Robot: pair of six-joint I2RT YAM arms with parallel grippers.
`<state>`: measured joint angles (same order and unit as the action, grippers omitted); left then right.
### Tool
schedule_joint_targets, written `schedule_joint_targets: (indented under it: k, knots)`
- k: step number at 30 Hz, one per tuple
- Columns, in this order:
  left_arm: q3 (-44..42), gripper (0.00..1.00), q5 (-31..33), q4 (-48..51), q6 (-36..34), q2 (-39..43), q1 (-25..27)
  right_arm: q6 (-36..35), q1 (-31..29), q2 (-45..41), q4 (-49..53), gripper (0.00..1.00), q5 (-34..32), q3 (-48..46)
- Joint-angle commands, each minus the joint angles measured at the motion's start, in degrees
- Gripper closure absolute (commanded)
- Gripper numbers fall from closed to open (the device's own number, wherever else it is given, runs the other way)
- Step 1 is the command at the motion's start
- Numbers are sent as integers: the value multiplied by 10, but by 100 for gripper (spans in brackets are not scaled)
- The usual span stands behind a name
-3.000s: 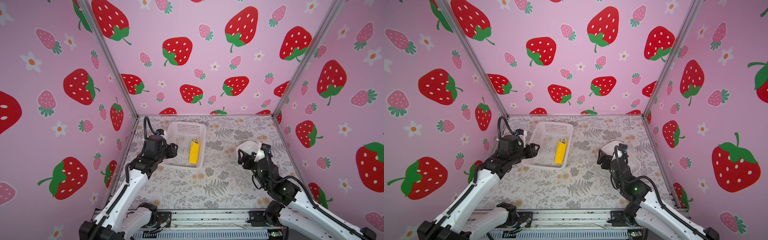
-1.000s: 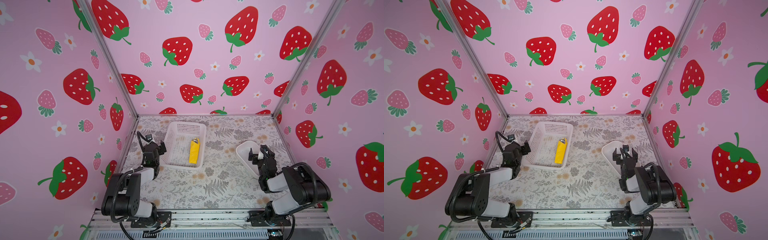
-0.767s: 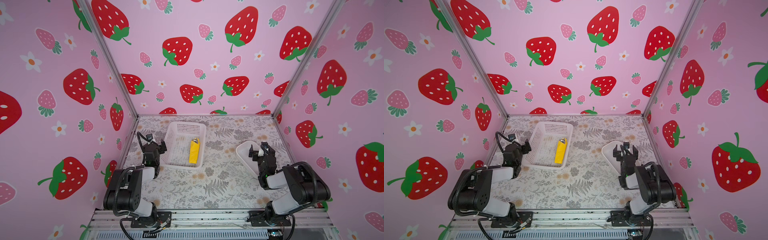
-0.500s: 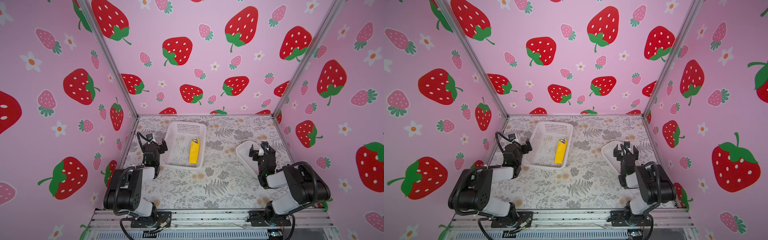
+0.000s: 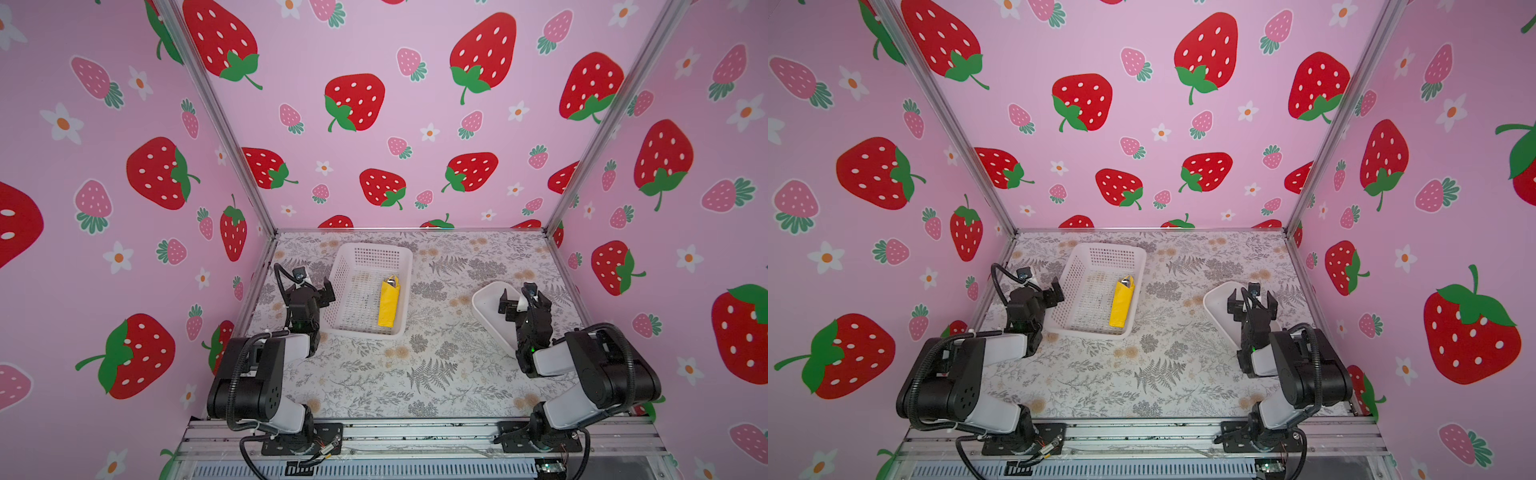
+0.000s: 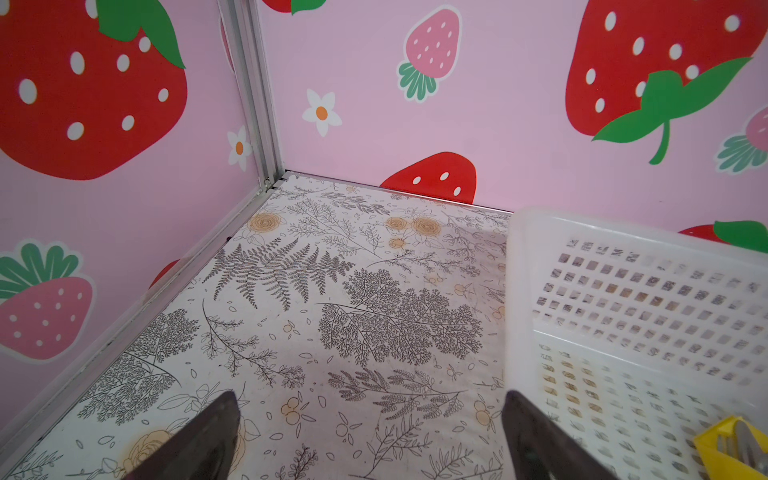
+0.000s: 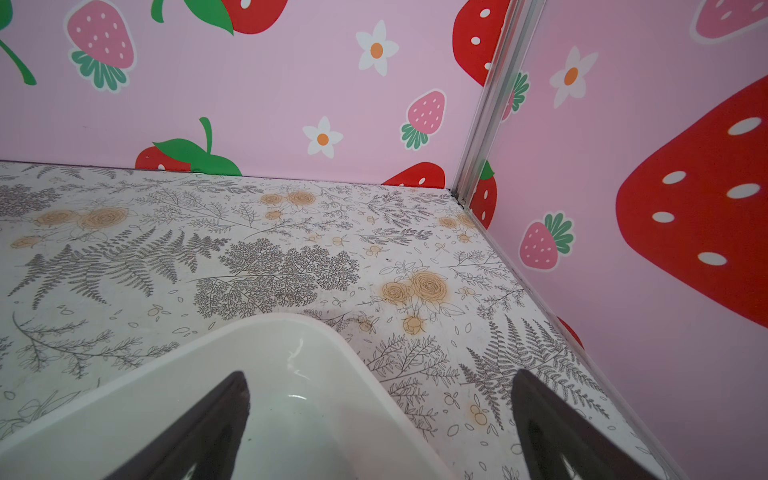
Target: Place the utensils on the paper napkin and roll it up
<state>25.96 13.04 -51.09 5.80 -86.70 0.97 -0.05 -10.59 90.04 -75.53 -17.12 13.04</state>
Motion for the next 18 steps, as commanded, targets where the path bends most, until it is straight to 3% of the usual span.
schedule_joint_targets:
  k: [1,18]
  knots:
    - [-11,1,3,53,-19,-19,4,-1,6,4,-1,0,-8,7]
    - [-10,1,3,54,-19,-19,4,1,5,4,2,0,-7,8]
